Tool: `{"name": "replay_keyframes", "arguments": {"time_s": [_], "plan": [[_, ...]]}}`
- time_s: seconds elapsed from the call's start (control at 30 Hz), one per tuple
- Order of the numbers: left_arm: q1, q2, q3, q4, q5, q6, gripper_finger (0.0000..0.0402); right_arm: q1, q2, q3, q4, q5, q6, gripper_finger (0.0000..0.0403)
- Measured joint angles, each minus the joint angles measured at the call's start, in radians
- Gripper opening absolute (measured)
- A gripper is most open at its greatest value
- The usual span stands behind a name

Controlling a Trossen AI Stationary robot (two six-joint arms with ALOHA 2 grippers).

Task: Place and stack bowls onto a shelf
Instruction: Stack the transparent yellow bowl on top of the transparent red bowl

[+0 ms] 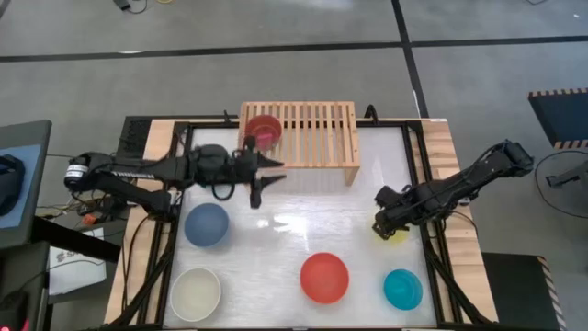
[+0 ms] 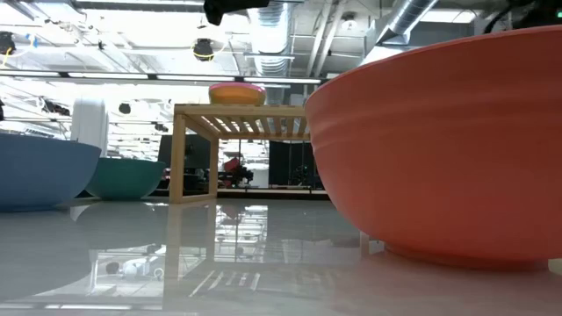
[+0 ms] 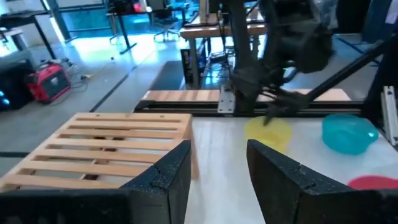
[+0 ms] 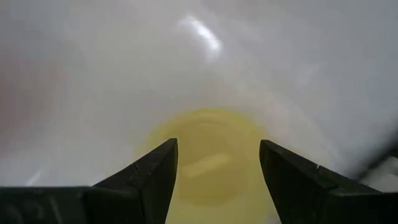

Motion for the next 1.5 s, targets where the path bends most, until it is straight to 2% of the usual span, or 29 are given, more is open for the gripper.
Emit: {"name": "replay_keyframes", "arguments": {"time_s": [0.13, 0.27, 0.43, 0.57, 0.77, 0.9, 1.13, 1.33, 1.5], "plan": [[-0.043, 0.012, -0.017, 0.005, -0.094, 0.007, 0.0141, -0.081, -0.01, -0.024, -0.047, 0.0, -0.011, 0.0254], [-0.058, 0.02, -0.018, -0.017, -0.162, 0.029, 0.0141, -0.174, -0.005, -0.08, -0.043, -0.057, -0.079, 0.0254], [-0.048, 0.021, -0.018, -0.001, -0.18, 0.069, 0.0141, -0.264, -0.001, -0.141, 0.025, -0.126, -0.182, 0.025], [-0.035, 0.021, -0.018, -0.009, -0.179, 0.078, 0.0141, -0.298, -0.001, -0.159, 0.058, -0.167, -0.234, 0.0232], [-0.035, 0.021, -0.018, -0.061, -0.181, 0.057, 0.0141, -0.31, -0.001, -0.21, 0.159, -0.242, -0.237, 0.0182], [-0.036, 0.021, -0.018, -0.064, -0.194, 0.052, 0.0141, -0.31, -0.001, -0.227, 0.185, -0.245, -0.217, 0.0139], [-0.037, 0.021, -0.018, -0.059, -0.197, 0.072, 0.0141, -0.31, -0.002, -0.224, 0.273, -0.246, -0.22, 0.0028], [-0.037, 0.021, -0.018, -0.06, -0.201, 0.069, 0.0141, -0.305, 0.0, -0.152, 0.284, -0.238, -0.238, 0.0028], [-0.037, 0.048, -0.017, -0.059, -0.166, 0.029, 0.0141, -0.259, 0.0, -0.024, 0.296, -0.122, -0.264, 0.0024]]}}
